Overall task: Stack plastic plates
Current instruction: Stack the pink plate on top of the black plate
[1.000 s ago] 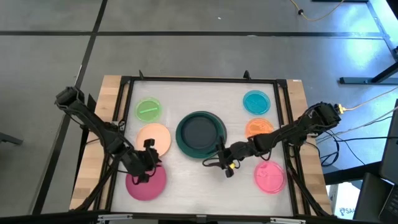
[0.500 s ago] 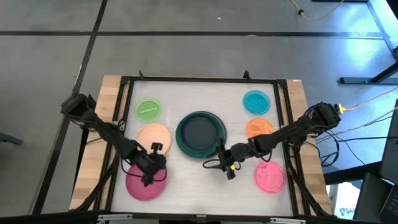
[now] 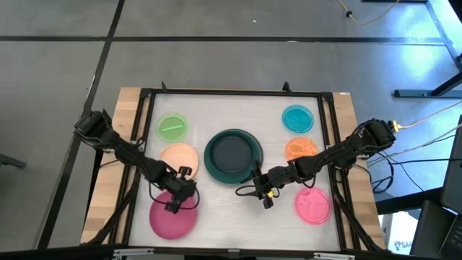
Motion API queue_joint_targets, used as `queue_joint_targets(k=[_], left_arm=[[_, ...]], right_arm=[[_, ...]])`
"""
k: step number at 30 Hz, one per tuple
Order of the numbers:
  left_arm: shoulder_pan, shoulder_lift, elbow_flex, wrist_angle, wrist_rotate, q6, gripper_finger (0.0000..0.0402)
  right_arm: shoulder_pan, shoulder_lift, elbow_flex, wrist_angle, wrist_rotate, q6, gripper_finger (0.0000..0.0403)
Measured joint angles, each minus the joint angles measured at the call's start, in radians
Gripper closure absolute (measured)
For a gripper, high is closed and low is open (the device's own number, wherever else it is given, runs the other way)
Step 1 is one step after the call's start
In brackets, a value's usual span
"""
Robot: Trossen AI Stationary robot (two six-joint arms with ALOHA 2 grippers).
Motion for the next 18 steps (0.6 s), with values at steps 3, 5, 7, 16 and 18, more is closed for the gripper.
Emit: queue_joint_targets(k=[3,5,7,16,18], left_arm=[[0.008,-0.006,0.0,0.002,-0.001,-0.037,0.0327],[0.012,-0.006,0.0,0.0,0.0,-0.075,0.0327],[0.016,-0.005,0.0,0.001,0.0,-0.103,0.0327],[0.028,-0.005,0.0,0.002,0.032,-0.075,0.0355],[0.037,-0.005,0.0,0.006,0.037,-0.077,0.0381]], right_arm=[[0.0,0.0,0.0,0.0,0.0,0.0,0.0196],[0.0,0.0,0.0,0.002,0.0,0.0,0.0196],[0.0,0.0,0.0,0.006,0.0,0.0,0.0196],[0.0,0.001,0.0,0.006,0.0,-0.001,0.0196],[0.0,0.001,0.0,0.005,0.0,-0.001,0.0196]])
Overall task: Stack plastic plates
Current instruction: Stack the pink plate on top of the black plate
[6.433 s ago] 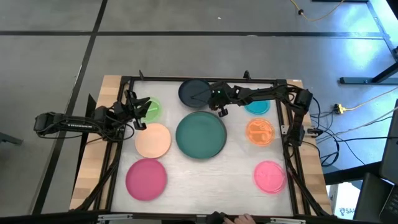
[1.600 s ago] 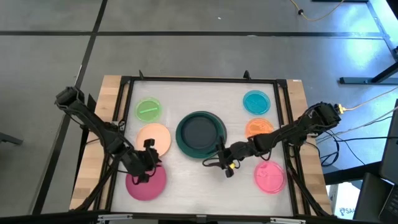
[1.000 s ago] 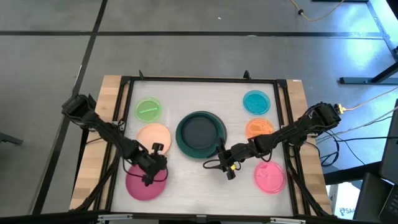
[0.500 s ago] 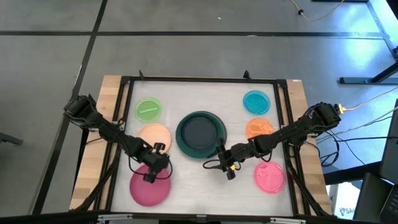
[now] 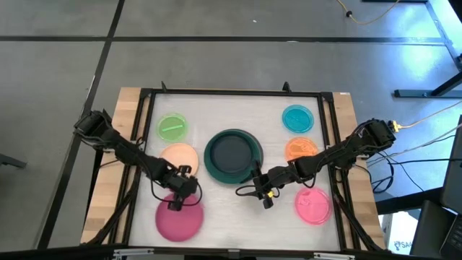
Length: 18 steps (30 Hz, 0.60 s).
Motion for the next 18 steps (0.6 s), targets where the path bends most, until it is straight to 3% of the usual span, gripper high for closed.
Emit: queue_joint_targets(k=[10,18], left_arm=[[0.066,-0.036,0.056,-0.011,-0.016,-0.023,0.0397],[0.147,-0.123,0.169,-0.016,-0.16,-0.004,0.0387]], right_arm=[[0.0,-0.07,0.0,-0.123,0.081,-0.028,0.0196],[0.0,-0.231,0.001,-0.367,0.104,0.016,0.0196]])
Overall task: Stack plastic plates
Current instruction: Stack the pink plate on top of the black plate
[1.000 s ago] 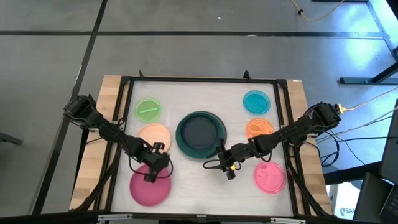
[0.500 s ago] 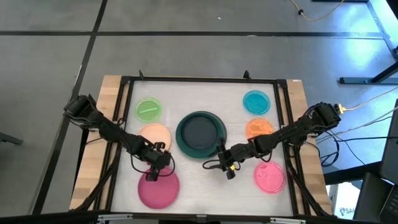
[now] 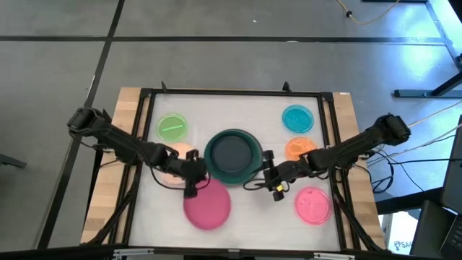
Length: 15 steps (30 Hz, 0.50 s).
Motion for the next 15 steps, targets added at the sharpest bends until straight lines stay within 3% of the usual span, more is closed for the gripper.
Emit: queue_joint_targets(k=[3,10,15], left_arm=[[0.03,-0.019,0.039,0.006,-0.087,0.063,0.0386],[0.127,-0.026,0.073,0.076,-0.376,0.187,0.0385],[0.239,-0.026,0.047,0.119,-0.402,0.21,0.0385]], right_arm=[[0.0,-0.041,-0.002,-0.055,0.029,0.04,0.0196],[-0.014,-0.039,-0.057,0.104,0.162,-0.042,0.0196],[-0.013,-0.041,-0.064,0.097,0.207,-0.036,0.0196]])
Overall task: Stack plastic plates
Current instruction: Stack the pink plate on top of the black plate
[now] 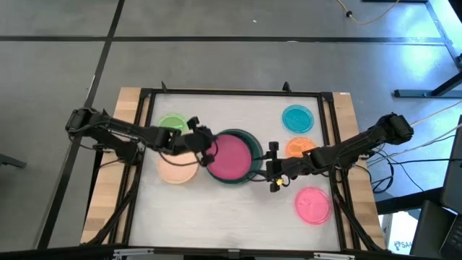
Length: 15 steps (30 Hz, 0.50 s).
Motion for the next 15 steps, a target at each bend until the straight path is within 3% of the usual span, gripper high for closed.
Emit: queue_joint_targets(k=[6,15], left_arm=[[0.095,0.004,-0.052,0.089,0.11,0.006,0.0384],[0.144,0.058,-0.114,0.201,0.115,0.005,0.0384]], right_arm=[[-0.001,0.0,0.0,-0.01,0.004,0.021,0.0196],[-0.001,0.0,-0.017,-0.006,0.023,0.025,0.0196]])
